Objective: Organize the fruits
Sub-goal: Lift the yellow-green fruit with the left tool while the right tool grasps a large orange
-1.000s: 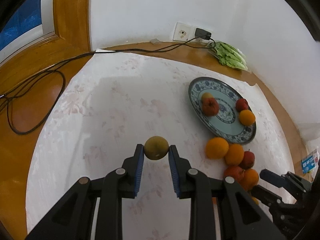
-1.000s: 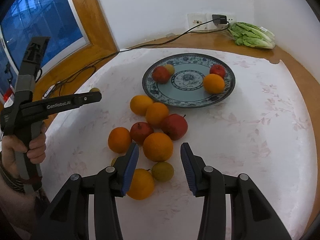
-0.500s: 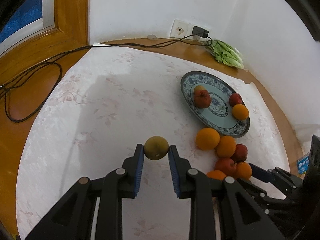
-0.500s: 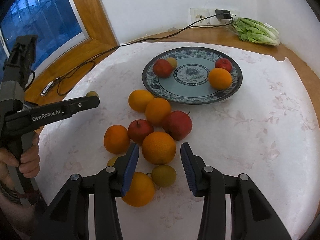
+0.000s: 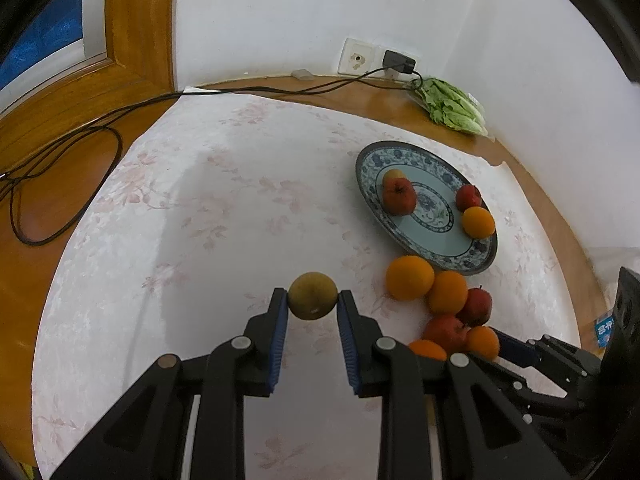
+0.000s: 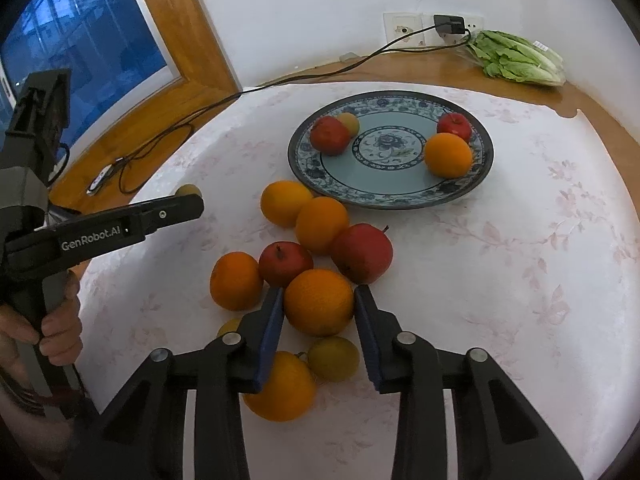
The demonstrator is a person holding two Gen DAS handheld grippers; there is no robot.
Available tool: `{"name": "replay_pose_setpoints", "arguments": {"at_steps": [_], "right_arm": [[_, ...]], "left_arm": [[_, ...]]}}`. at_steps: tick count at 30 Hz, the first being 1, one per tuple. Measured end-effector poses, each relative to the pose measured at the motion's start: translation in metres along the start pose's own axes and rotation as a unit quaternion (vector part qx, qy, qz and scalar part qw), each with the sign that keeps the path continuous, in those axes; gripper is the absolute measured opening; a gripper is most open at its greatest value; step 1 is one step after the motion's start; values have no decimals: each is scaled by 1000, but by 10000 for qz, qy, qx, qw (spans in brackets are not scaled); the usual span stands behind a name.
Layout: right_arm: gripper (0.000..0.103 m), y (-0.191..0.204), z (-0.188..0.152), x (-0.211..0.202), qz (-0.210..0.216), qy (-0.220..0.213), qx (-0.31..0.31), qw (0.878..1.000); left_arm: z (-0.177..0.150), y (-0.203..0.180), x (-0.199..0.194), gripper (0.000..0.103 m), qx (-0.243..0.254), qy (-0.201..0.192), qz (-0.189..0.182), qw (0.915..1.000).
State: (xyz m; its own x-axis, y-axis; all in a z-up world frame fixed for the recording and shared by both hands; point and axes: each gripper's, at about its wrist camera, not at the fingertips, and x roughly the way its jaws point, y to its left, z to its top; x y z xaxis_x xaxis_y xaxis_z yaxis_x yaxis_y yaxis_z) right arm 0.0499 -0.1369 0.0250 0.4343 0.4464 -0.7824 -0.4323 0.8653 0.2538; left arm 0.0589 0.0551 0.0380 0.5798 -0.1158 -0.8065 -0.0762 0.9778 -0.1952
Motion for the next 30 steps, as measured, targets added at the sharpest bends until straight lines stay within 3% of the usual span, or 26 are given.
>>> {"name": "replay_pose_setpoints", "arguments": {"at_steps": [30], "right_arm": [[36, -7, 5, -31, 36, -459, 30, 9989]], "left_arm": [[6, -24, -8, 26, 205, -35, -163, 9997]]}}
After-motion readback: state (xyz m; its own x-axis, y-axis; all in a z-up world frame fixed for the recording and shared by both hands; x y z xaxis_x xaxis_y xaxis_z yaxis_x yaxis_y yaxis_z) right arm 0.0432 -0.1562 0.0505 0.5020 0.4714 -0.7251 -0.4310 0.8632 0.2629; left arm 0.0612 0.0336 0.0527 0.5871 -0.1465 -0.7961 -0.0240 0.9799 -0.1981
